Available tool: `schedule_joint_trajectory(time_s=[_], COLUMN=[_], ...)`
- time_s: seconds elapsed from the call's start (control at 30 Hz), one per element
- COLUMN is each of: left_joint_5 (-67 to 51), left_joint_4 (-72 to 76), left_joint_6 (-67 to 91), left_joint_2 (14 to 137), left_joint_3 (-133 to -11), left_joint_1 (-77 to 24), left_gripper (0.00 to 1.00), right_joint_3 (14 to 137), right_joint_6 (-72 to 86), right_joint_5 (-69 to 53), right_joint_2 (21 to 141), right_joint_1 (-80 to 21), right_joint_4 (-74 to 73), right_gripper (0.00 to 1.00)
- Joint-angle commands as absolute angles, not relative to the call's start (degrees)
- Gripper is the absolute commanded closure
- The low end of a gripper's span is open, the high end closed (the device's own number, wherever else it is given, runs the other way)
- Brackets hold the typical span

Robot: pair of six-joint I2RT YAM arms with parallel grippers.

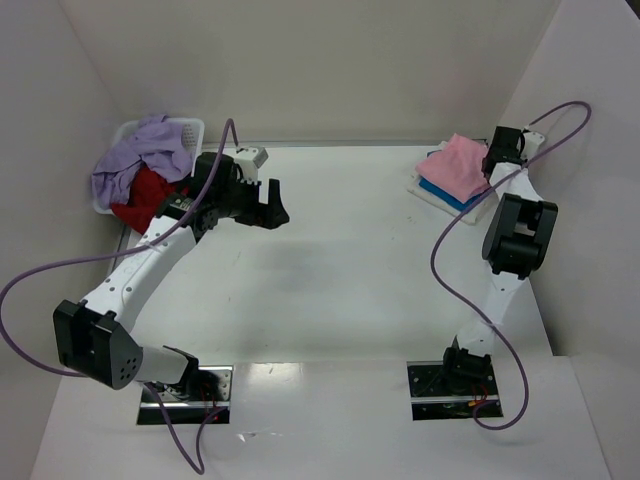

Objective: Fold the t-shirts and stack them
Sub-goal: Put the neatly folded tshirt into the corner of the board with the right arm

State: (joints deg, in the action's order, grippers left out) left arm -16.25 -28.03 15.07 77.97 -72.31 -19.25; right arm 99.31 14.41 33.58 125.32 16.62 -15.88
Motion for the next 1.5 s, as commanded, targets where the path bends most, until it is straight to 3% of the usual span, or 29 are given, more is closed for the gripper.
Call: schedule_joint_trajectory(time_s=[0.0, 0.1, 0.33, 0.37, 0.43, 0.5, 0.6, 0.87, 1.13, 1.47], left_joint_5=[-17.58, -17.58, -17.58, -17.58, -16.18, -14.77, -14.24, -11.87, -10.20, -7.30], left_joint_4=[-26.20, -26.19, -25.05, -24.53, -24.52, -24.52, -24.00, -23.99, -23.99, -25.93], left_joint_6=[14.15, 14.15, 14.15, 14.15, 14.15, 14.67, 14.68, 14.68, 17.84, 17.84], left_joint_2=[76.47, 75.85, 71.90, 70.94, 70.40, 68.74, 66.10, 59.77, 55.29, 52.12], left_joint_3=[-72.51, -72.51, -72.51, -72.51, -71.90, -71.89, -70.05, -63.11, -58.55, -55.28], left_joint_1=[-18.90, -18.90, -18.90, -18.90, -18.90, -18.90, -18.90, -18.90, -18.90, -18.90], left_gripper=[0.00, 0.00, 0.00, 0.00, 0.00, 0.00, 0.00, 0.00, 0.00, 0.00], right_joint_3=[100.11, 99.41, 100.81, 100.81, 97.66, 92.85, 86.34, 69.71, 61.27, 56.70], right_joint_6=[16.17, 14.95, 15.28, 16.25, 18.62, 22.41, 23.64, 26.71, 28.56, 28.56], right_joint_5=[30.95, 27.43, 13.23, 10.49, 5.30, 1.33, 6.84, 11.07, 3.87, 3.34], right_joint_2=[117.69, 113.48, 104.25, 102.85, 98.19, 92.50, 86.59, 65.25, 58.10, 55.02], right_joint_1=[15.38, 12.14, 4.92, 4.14, 4.13, 4.13, 0.89, -0.18, -0.70, -0.70], right_joint_4=[-14.68, -13.89, -18.36, -18.89, -20.21, -20.21, -20.74, -21.71, -20.84, -19.69], right_gripper=[0.97, 0.96, 0.71, 0.61, 0.51, 0.28, 0.00, 0.00, 0.00, 0.00])
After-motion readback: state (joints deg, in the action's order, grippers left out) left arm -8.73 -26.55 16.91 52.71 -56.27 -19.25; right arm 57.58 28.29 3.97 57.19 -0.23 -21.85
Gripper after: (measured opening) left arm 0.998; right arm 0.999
